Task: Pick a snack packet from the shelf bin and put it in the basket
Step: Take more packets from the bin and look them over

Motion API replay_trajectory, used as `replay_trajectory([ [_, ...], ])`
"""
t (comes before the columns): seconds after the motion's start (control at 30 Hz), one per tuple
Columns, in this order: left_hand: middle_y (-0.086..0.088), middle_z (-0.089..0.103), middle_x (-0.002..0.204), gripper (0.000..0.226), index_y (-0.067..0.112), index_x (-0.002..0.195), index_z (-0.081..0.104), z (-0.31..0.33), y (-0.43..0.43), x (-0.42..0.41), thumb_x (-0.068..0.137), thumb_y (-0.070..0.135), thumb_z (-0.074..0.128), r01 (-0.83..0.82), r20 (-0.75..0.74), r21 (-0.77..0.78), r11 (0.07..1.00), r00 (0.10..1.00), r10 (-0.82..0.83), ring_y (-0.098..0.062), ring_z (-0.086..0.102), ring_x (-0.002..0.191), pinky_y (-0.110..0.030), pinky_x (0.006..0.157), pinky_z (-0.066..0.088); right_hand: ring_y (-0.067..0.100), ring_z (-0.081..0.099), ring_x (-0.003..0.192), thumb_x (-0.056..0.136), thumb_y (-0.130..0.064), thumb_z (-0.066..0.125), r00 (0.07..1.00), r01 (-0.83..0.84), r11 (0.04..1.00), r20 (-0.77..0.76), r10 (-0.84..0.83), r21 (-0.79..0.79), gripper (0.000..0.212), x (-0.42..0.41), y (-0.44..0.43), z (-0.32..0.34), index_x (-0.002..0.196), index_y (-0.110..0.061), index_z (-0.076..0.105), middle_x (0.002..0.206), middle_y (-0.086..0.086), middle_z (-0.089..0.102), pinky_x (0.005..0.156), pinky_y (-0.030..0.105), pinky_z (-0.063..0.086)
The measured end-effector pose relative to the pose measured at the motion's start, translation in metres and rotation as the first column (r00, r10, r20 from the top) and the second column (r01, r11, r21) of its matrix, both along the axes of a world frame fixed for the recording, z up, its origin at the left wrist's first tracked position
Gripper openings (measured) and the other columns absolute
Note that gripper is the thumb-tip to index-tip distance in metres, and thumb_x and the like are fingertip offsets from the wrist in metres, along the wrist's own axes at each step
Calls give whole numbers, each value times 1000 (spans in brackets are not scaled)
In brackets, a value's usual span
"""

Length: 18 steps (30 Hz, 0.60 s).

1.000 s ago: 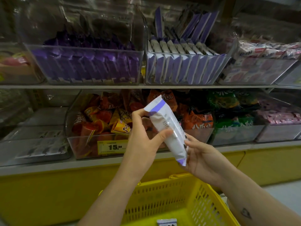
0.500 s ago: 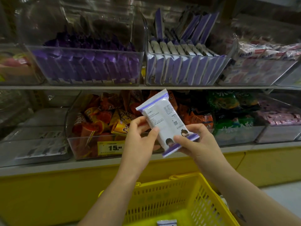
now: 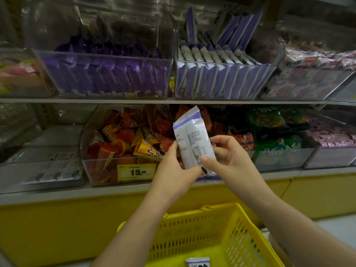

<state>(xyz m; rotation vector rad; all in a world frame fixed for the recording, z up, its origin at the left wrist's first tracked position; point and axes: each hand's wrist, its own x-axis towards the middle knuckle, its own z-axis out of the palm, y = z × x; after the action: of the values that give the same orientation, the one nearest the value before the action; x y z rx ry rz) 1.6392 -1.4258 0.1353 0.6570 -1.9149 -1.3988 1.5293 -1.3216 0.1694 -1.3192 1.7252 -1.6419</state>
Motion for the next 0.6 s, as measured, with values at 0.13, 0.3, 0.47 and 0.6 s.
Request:
replay_trajectory([
  [0.13,13,65,111,76,39,138,39,-2,-2,0,70,33,70,-25,-8,12,1000,1000,25,-6,69,92,-20,65,57,3,70,92,81,-19,74,992,13,1000,-125,-11,20,34,0,-1,-4,106,-32,55,100,-11,72,69,23,59],
  [0.3,0,73,102,39,21,125,52,-6,-14,2,88,16,62,10,-117,247,969,993,20,-20,73,90,-44,77,60,3,68,96,83,-25,73,987,-30,996,-157,42,79,29,-3,-2,-5,104,-38,59,105,-12,70,75,25,59],
  [0.47,0,76,94,16,25,106,62,-7,-20,7,96,19,51,1,-127,302,953,991,39,-21,74,80,-32,68,61,3,68,97,83,-26,72,984,-60,991,-159,78,116,29,-2,-1,-4,108,-35,60,107,-11,71,77,26,59],
  [0.6,0,75,97,19,25,109,63,-2,-16,9,97,34,51,4,-153,287,958,987,42,-18,74,81,-30,66,59,2,68,96,86,-19,68,984,-90,992,-144,101,85,30,-1,2,0,108,-36,58,106,-10,71,76,22,58],
])
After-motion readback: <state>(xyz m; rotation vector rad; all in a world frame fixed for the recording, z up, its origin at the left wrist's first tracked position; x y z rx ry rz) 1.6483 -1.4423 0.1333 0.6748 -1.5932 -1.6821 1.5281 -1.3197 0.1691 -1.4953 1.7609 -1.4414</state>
